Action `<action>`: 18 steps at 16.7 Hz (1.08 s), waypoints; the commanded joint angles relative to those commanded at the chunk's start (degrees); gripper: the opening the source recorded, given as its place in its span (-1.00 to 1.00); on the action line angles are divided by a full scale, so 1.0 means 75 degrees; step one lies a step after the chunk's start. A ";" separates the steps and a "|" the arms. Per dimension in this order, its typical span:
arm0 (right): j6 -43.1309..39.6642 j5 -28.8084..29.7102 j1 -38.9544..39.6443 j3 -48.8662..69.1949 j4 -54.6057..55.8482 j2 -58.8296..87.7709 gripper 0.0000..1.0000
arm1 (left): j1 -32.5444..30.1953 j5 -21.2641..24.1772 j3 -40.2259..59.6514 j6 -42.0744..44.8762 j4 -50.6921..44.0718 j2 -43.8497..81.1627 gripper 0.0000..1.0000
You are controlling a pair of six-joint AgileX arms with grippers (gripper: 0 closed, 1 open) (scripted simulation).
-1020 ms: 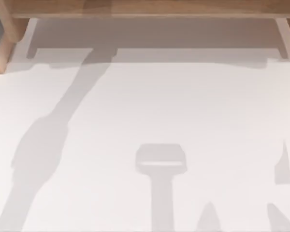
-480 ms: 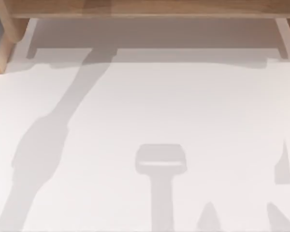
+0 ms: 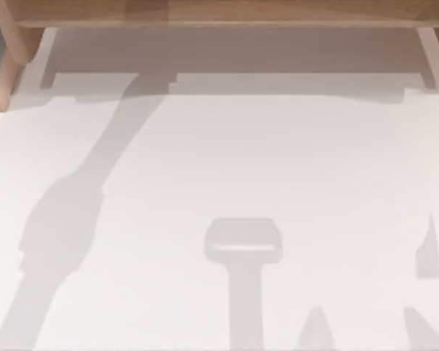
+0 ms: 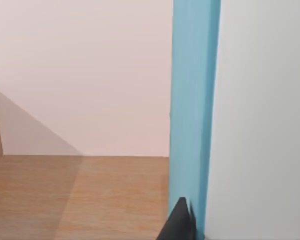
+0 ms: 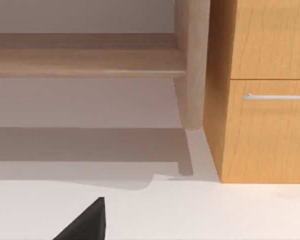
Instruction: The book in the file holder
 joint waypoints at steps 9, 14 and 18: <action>0.0000 0.0000 0.0000 0.0000 0.0000 0.0000 1.00 | 0.1546 -0.0456 -0.0358 0.1637 0.0716 -0.0947 -1.00; 0.0000 0.0000 0.0000 0.0000 0.0000 0.0000 1.00 | 0.3606 -0.0773 -0.1472 0.4022 0.1651 -0.1706 -1.00; 0.0000 0.0000 0.0000 0.0000 0.0000 0.0000 1.00 | 0.5380 -0.0664 -0.2894 0.6213 0.2412 -0.1929 -1.00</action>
